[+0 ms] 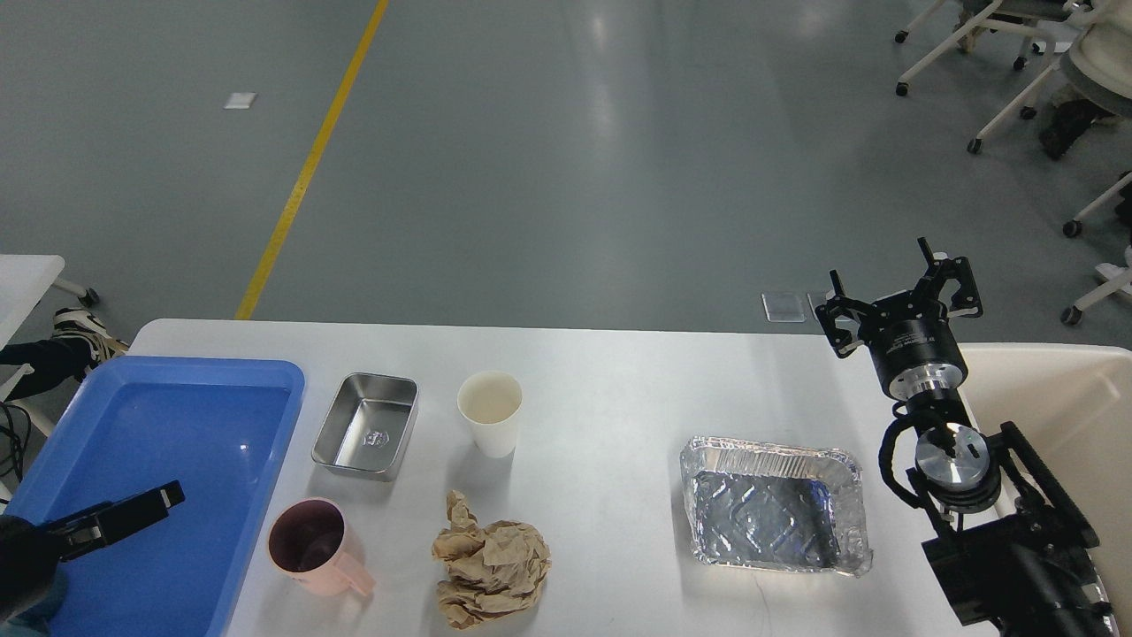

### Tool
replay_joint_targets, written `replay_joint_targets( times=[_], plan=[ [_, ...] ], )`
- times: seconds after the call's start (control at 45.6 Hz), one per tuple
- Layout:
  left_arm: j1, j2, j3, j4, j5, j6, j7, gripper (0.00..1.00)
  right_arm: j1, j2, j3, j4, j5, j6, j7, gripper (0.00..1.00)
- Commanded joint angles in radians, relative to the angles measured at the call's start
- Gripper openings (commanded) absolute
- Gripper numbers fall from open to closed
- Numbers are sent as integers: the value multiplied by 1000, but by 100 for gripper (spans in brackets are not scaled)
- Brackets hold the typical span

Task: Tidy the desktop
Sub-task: 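Move the left gripper down to the pink mug handle, then grasp the pink mug with the left gripper and lift it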

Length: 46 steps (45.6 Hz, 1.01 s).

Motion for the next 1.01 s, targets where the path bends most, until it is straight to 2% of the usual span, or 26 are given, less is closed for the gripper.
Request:
replay_joint_targets(
  times=[0.0,0.11,0.219,0.57,0.745,0.876,0.986],
  plan=[
    [-111,-47,86,17,9,-43,0,97,0,0,0,2,0,0,0,100],
    [-220,-60,229,68,27,-43,2,97,0,1,0,3,0,0,0,100],
    [-318,-126,323,105,79,-43,2,97,0,0,0,3,0,0,0,100],
    [-334,-228,354,139,262,-41,6,90,-8,-9,0,3,0,0,0,100],
    [-332,-234,354,140,308,-41,9,78,-8,-12,1,2,0,0,0,100],
    [-326,-255,354,151,325,-41,37,68,-8,-12,1,2,0,0,0,100],
    [-325,-275,363,174,330,-47,71,46,-8,-14,1,2,0,2,0,100]
  ],
)
